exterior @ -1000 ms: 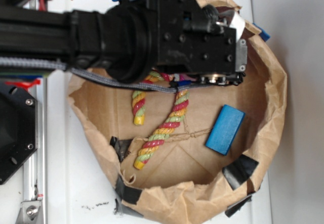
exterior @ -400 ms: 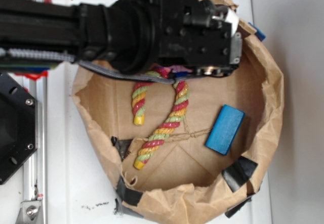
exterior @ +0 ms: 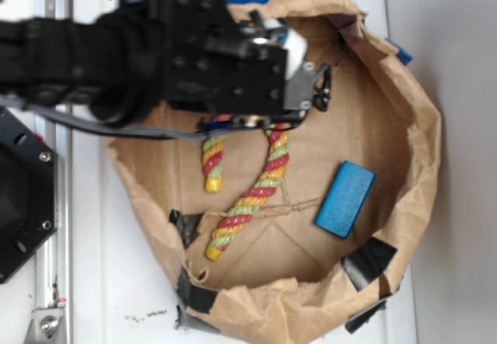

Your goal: Grab the blue ball.

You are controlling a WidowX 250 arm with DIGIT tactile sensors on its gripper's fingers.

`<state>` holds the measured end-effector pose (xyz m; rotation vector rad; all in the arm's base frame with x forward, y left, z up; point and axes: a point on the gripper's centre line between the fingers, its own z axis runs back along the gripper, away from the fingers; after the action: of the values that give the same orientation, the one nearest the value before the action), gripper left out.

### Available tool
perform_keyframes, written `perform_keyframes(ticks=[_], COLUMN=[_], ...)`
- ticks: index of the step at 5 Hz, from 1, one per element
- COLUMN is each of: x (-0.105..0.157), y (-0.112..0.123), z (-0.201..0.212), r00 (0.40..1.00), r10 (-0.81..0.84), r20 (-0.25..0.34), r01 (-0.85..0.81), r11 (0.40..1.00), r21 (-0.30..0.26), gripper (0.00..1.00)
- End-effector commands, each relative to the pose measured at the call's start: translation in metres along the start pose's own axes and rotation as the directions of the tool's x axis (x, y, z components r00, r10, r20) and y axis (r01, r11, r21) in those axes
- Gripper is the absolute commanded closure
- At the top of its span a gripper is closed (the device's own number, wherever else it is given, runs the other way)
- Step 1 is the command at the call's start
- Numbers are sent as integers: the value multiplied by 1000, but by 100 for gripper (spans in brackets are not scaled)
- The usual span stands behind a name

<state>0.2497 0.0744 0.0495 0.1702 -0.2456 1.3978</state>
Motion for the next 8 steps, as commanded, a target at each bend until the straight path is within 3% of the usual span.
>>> perform_keyframes(ticks=[1, 4, 6, 8], x=[16, 28, 24, 26], y=[3, -14, 0, 1], z=[6, -3, -12, -11], r00=[996, 984, 985, 982], r10=[82, 162, 113, 122], r20=[41, 72, 132, 143], r01=[-80, -158, -112, -122], r11=[996, 986, 994, 993], r21=[-50, -53, -19, -9], gripper=[0, 0, 0, 0])
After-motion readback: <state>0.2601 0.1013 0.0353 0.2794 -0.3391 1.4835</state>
